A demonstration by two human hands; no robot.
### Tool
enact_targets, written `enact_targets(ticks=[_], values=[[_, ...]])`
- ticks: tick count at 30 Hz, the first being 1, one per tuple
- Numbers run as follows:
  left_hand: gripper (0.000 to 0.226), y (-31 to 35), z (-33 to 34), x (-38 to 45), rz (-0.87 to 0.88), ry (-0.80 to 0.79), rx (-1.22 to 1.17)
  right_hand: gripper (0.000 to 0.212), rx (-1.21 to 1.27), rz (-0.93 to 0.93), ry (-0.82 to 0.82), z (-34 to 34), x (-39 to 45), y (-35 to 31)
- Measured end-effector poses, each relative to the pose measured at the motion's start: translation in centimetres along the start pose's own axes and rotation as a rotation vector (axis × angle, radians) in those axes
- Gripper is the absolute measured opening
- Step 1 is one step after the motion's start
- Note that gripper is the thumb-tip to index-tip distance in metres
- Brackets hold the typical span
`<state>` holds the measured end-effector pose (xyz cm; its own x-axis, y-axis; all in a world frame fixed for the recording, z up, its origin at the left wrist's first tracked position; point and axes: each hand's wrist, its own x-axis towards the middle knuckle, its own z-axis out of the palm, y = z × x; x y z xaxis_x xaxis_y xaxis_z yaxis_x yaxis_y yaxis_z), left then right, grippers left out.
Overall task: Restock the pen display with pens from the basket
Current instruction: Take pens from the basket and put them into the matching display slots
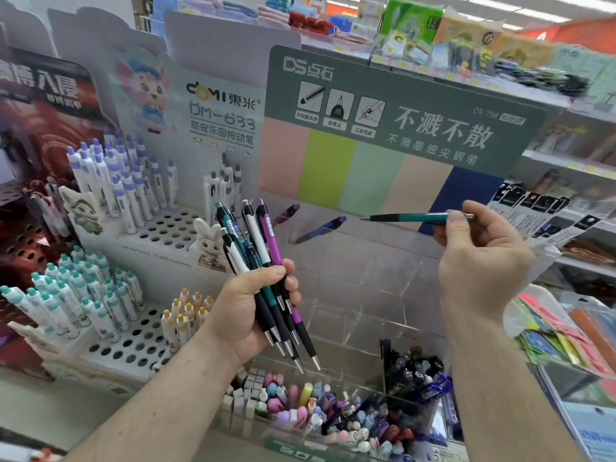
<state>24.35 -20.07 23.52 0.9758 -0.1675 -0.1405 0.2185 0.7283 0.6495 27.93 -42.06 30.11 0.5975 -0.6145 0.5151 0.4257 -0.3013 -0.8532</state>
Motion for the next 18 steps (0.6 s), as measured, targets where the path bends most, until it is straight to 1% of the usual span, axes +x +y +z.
enact_targets(ticks=[2, 6, 10, 12, 14, 16, 17, 18], values=[[0.012, 0.0, 0.0, -0.1, -0.005, 0.002, 0.011, 0.018, -0.090, -0.041, -0.086, 1.0, -0.1, 0.5], [0.012, 0.1, 0.1, -0.3, -0.015, 0.000, 0.038, 0.016, -0.256, -0.107, -0.276, 2.9, -0.9, 1.3], [0.011, 0.2, 0.1, -0.7, -0.003, -0.011, 0.076, 0.014, -0.393, -0.120, -0.433, 3.6, -1.5, 1.9], [0.011, 0.2, 0.1, -0.8, -0.004, -0.014, 0.106, 0.012, -0.458, -0.143, -0.453, 3.4, -1.3, 2.2], [0.010, 0.1, 0.0, -0.9, -0.003, -0.012, 0.134, 0.014, -0.503, -0.156, -0.450, 3.1, -1.3, 1.9], [0.010, 0.1, -0.1, -1.1, 0.004, -0.010, 0.155, 0.020, -0.516, -0.279, -0.346, 2.8, -1.8, 1.3], [0.010, 0.1, -0.1, -1.2, 0.003, -0.010, 0.168, 0.021, -0.488, -0.358, -0.287, 2.8, -2.4, 0.7], [0.011, 0.1, -0.1, -1.2, 0.001, -0.012, 0.191, 0.019, -0.429, -0.401, -0.270, 2.9, -3.1, -0.1]])
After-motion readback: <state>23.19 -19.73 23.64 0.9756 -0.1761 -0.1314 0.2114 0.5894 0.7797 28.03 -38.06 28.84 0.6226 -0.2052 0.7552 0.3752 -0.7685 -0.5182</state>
